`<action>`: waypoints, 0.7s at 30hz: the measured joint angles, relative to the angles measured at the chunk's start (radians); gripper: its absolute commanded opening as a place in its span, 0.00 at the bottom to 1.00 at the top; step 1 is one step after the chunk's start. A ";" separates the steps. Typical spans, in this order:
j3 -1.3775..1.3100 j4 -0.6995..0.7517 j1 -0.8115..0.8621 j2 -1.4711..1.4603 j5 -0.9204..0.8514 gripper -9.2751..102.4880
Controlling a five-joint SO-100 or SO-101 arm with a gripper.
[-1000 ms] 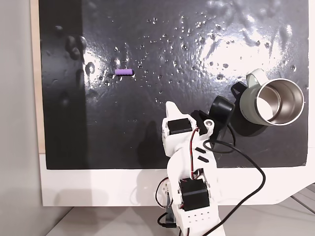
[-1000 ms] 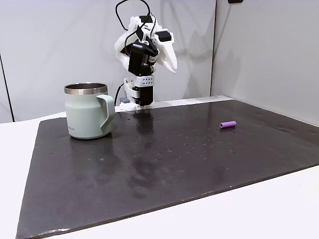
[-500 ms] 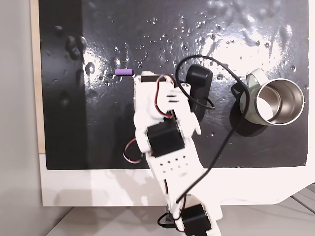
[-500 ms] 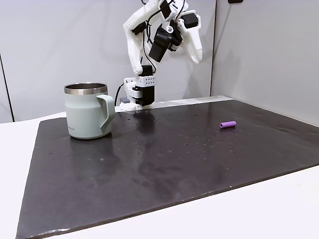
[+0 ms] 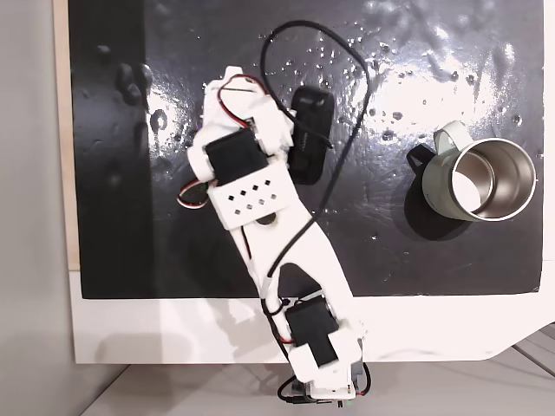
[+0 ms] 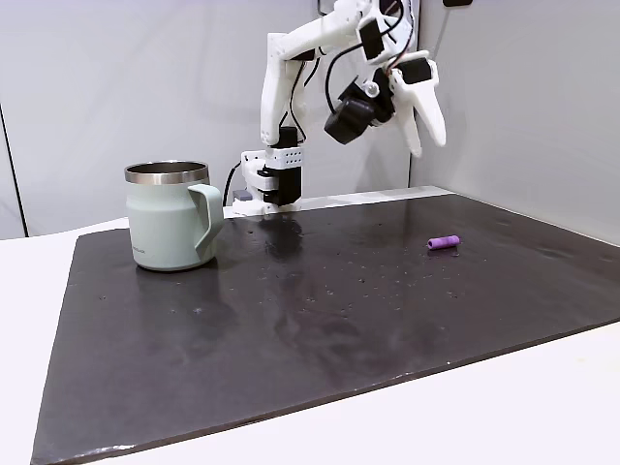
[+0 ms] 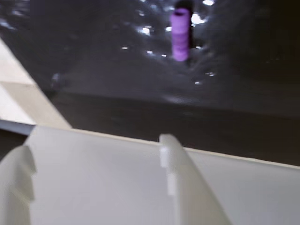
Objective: Grasp a pengrip and put it in the cup.
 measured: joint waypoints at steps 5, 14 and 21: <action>-0.031 -0.002 -0.025 -0.129 0.020 0.33; -0.198 -0.020 -0.052 -0.376 0.025 0.32; -0.314 -0.025 -0.055 -0.552 0.025 0.32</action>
